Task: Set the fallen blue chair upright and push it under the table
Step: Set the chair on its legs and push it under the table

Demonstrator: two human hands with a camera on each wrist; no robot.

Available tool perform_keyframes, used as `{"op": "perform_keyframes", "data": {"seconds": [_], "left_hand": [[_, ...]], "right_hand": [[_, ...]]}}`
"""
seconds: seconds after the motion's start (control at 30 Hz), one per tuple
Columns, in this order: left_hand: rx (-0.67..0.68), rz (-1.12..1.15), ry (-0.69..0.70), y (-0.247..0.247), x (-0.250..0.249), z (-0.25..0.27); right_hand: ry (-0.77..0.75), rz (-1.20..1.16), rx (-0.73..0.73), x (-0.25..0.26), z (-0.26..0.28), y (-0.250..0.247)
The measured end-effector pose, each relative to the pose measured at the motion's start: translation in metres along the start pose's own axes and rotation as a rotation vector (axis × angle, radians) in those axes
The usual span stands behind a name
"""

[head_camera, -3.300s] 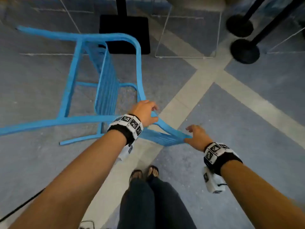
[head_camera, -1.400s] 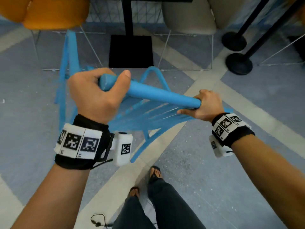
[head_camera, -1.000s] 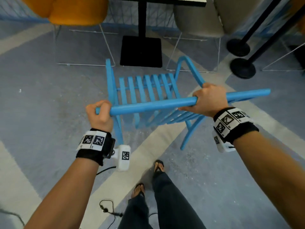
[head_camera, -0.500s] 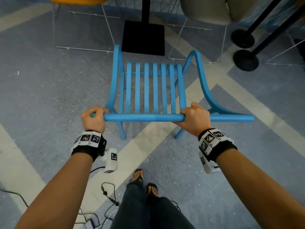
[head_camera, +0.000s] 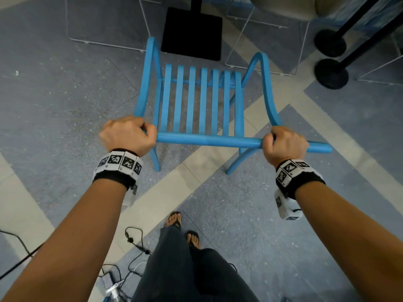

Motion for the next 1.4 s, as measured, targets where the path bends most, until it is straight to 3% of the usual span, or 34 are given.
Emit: {"op": "perform_keyframes", "data": {"seconds": [0.37,0.57,1.03,1.27,1.4], "left_hand": [[0.045,0.010,-0.038,0.019,0.007,-0.101],[-0.019,0.032,-0.046,0.040,0.009,-0.184],[0.002,0.041,-0.021,0.086,0.009,-0.360],[-0.005,0.034,-0.030,0.099,0.005,-0.420],[-0.005,0.014,0.002,0.103,0.017,-0.437]], "right_hand": [[0.024,-0.017,-0.028,0.032,-0.089,0.022],[0.023,-0.019,-0.049,0.052,-0.174,0.043],[0.032,-0.051,-0.053,0.095,-0.343,0.076],[0.022,-0.067,-0.057,0.106,-0.402,0.088],[0.006,-0.048,-0.064,0.118,-0.407,0.094]]}}
Point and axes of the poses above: each hand's wrist, its own z-axis away from the middle knuckle, its own y-axis out of the palm, x = y × z, the point moved 4 cm from there along -z, towards the middle knuckle, and after that the axes turned 1 degree about x, right-handed, at the moved point
